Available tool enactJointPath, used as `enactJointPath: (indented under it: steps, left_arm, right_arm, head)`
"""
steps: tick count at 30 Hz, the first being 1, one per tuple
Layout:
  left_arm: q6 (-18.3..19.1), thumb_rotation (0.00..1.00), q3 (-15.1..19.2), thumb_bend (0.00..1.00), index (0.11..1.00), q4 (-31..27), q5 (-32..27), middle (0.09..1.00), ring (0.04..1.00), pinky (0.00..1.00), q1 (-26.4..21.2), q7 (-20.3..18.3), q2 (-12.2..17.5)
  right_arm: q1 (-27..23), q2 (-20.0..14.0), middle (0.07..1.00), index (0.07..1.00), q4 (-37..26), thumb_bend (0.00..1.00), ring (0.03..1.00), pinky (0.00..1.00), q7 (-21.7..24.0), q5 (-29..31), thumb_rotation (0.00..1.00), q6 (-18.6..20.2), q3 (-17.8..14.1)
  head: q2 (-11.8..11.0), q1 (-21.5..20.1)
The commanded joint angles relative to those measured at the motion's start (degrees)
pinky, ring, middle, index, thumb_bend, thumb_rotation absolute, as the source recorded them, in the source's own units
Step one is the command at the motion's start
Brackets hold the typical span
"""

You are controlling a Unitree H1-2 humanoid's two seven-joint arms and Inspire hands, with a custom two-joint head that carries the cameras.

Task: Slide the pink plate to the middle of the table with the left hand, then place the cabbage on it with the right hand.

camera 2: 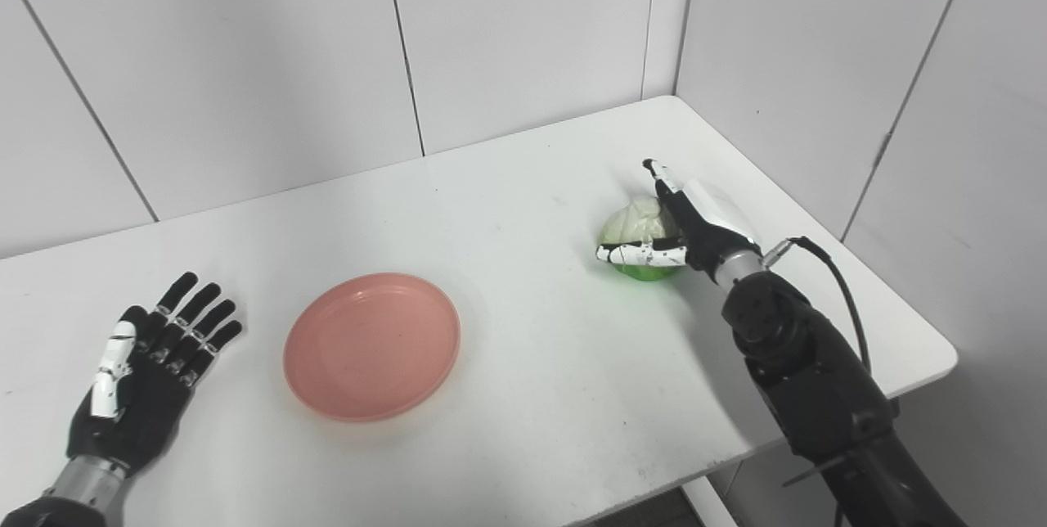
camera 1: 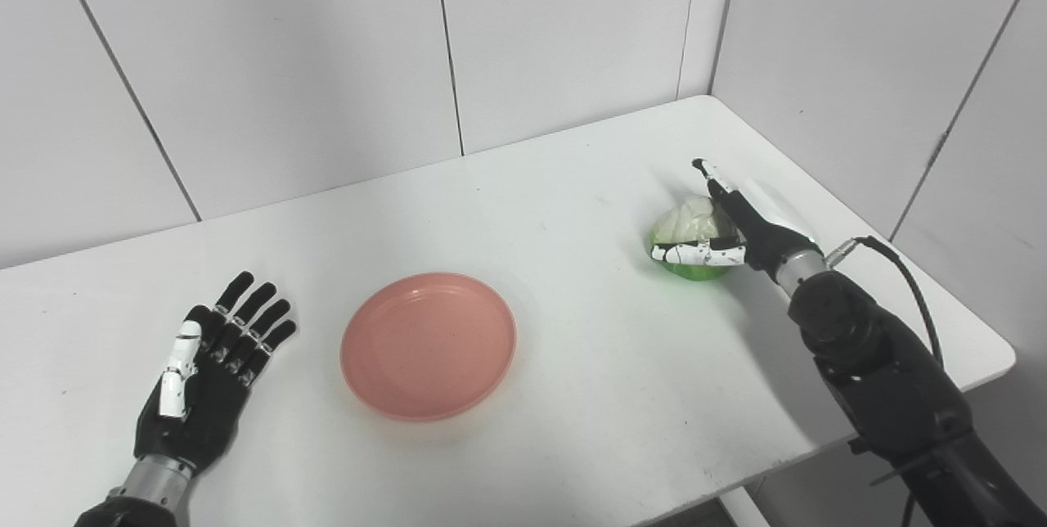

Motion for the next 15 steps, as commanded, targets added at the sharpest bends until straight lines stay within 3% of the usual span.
enactJointPath:
  steps: [1, 6, 7, 9, 12, 15]
  left_arm:
    - [2.6, 0.83, -0.3, 0.46, 0.901, 2.2, 0.5, 0.904, 0.886, 0.88, 4.2, 1.0, 0.0]
    - [2.9, 0.86, -0.3, 0.45, 0.897, 1.8, 0.6, 0.904, 0.884, 0.87, 4.4, 1.3, 0.0]
    - [3.1, 0.86, -0.3, 0.44, 0.902, 1.7, 0.4, 0.908, 0.887, 0.87, 4.4, 1.2, 0.0]
    - [3.3, 0.86, -0.2, 0.44, 0.905, 1.6, 0.2, 0.91, 0.888, 0.87, 4.4, 0.9, 0.1]
    - [3.1, 0.86, -0.3, 0.44, 0.906, 1.7, 0.2, 0.911, 0.888, 0.87, 4.4, 0.7, 0.2]
    - [3.1, 0.85, -0.4, 0.45, 0.906, 1.8, 0.1, 0.907, 0.886, 0.87, 4.4, 0.7, 0.3]
  right_arm:
    - [-2.8, -2.3, 1.0, 1.0, 0.4, 1.0, 0.918, 0.74, -0.4, -1.0, 0.54, 1.0, 0.1]
    - [-3.6, -2.6, 1.0, 1.0, 2.5, 1.0, 0.917, 0.74, 0.2, -0.8, 0.53, 2.5, 0.8]
    - [-3.8, -2.7, 0.978, 1.0, 2.9, 1.0, 0.874, 0.67, 0.3, -0.6, 0.53, 2.6, 0.8]
    - [-4.0, -2.8, 0.963, 1.0, 3.4, 1.0, 0.849, 0.63, 0.4, -0.4, 0.53, 2.7, 0.8]
    - [-4.2, -2.5, 0.986, 1.0, 4.0, 1.0, 0.876, 0.65, 0.5, 0.8, 0.51, 3.1, 0.1]
    - [-4.2, -2.4, 0.868, 1.0, 4.7, 1.0, 0.785, 0.57, 0.0, 1.4, 0.51, 2.6, -0.2]
  head:
    - [0.0, 0.1]
    - [0.1, 0.1]
    - [0.2, 0.2]
    - [0.3, 0.2]
    - [0.4, 0.2]
    - [0.4, 0.2]
